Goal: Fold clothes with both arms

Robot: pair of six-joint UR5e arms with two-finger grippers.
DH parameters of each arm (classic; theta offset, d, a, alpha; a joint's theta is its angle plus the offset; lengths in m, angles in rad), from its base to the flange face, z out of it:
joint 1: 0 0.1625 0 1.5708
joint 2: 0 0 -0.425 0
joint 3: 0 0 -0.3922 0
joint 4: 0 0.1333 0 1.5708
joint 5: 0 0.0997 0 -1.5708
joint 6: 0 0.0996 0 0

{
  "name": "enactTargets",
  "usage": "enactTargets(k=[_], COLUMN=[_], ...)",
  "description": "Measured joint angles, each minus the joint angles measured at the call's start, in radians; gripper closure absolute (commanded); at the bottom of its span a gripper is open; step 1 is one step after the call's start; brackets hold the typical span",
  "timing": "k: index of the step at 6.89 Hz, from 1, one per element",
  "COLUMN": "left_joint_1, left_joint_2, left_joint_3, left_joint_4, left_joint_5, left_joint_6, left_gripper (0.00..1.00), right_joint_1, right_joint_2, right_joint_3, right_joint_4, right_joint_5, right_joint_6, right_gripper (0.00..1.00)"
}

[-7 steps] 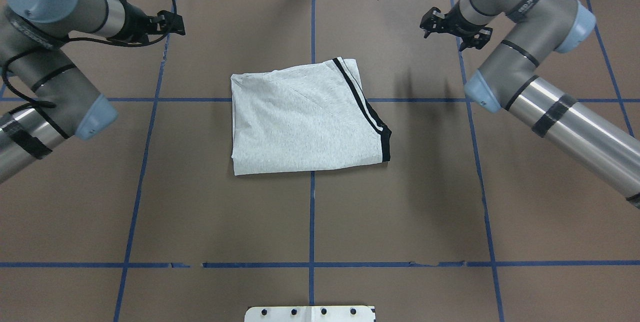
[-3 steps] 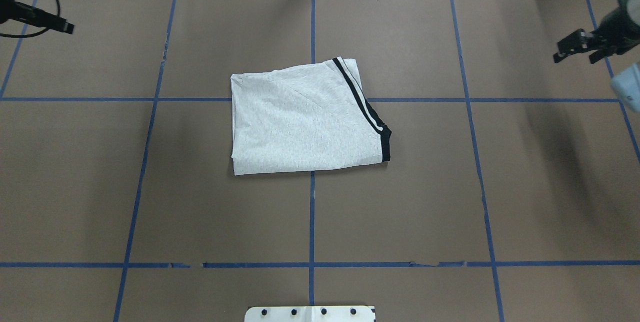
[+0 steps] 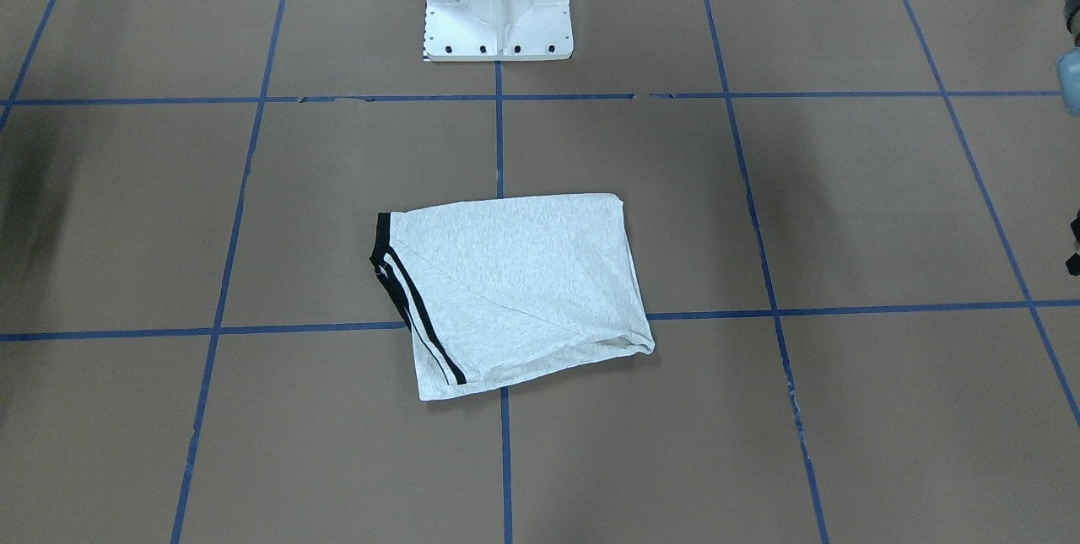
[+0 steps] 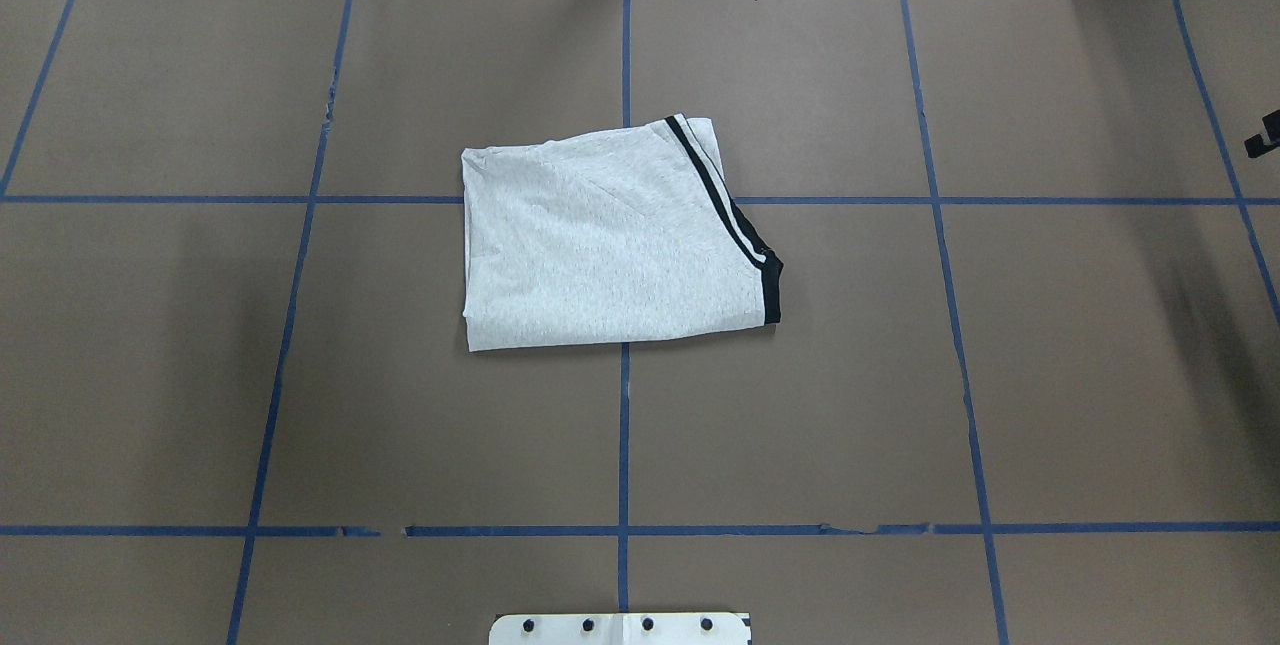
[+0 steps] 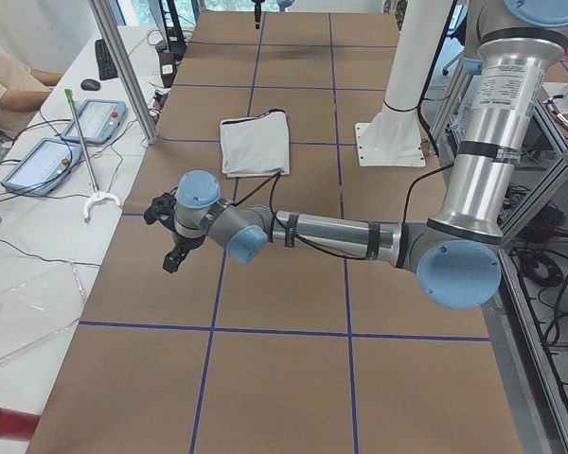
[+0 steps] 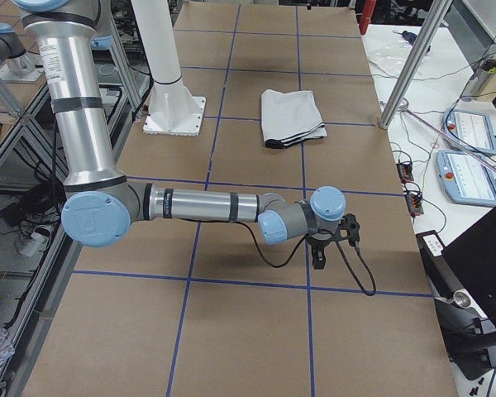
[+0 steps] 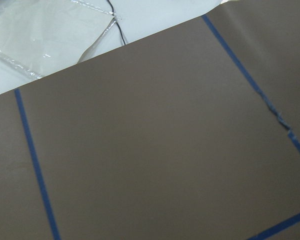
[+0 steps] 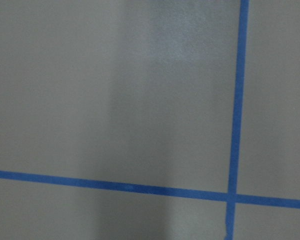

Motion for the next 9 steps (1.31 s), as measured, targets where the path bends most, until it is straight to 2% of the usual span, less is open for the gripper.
enactTargets(k=[2, 4, 7, 9], left_joint_1=[-0.03, -0.027, -0.021, -0.018], left_joint_2=[0.023, 0.039, 0.034, 0.016], left_joint_3=[-0.02, -0.044, -0.058, -0.091], left_joint_4=[0.063, 0.09, 0.104, 0.209], left_joint_5=[-0.004, 0.016, 0.017, 0.013], left_joint_6=[0.033, 0.076, 0.096, 0.148], left_gripper=[0.0, 0.0, 0.0, 0.0], right_joint_1=[-0.009, -0.037, -0.05, -0.078], right_joint_2=[0.004, 0.037, 0.053, 0.042], right_joint_3=[0.056, 0.18, 0.242, 0.24], right_joint_4=[-0.18, -0.363, -0.427, -0.427], right_joint_5=[-0.03, -0.122, -0.148, -0.153], right_joint_6=[-0.166, -0.191, -0.19, -0.191], right_gripper=[0.0, 0.0, 0.0, 0.0])
